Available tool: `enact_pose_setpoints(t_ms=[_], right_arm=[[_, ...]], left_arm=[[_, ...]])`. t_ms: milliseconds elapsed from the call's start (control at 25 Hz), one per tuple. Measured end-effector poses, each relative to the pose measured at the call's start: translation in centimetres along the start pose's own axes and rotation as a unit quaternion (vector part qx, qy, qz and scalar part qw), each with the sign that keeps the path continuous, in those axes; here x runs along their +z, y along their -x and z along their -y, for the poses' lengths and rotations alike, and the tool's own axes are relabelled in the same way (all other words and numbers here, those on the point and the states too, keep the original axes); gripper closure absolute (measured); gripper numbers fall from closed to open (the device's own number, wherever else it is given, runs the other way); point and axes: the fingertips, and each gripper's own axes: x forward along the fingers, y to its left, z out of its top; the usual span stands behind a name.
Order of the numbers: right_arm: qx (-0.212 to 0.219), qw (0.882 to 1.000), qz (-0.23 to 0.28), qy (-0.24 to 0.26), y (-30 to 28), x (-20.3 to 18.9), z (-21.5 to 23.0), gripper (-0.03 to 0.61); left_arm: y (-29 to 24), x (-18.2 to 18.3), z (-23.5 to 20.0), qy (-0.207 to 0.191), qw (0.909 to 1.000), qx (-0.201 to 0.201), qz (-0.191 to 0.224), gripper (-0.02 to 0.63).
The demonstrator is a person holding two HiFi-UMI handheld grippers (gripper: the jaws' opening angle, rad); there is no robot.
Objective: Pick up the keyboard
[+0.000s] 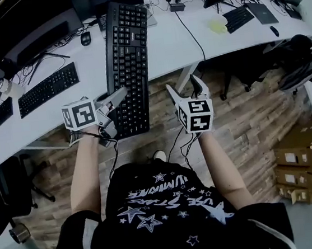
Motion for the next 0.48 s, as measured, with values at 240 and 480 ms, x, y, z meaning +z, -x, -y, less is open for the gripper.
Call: enact_pose_setpoints(t_ms=[240,480], right_arm=[[-0.077,0.996,-0.006,-0.047,1.6,-0.4,-0.3,0.530],[-0.059,0.994,-0.015,-0.093,2.4,-1.2,-4.9,0.569]], left_arm=[[3.9,0.2,-0.7,-0.019,0.9998,-0.002,-0.001,0.537],[8.5,-1.4,-1.0,-0.019,0.9993,-0.028,-0.015,0.537]])
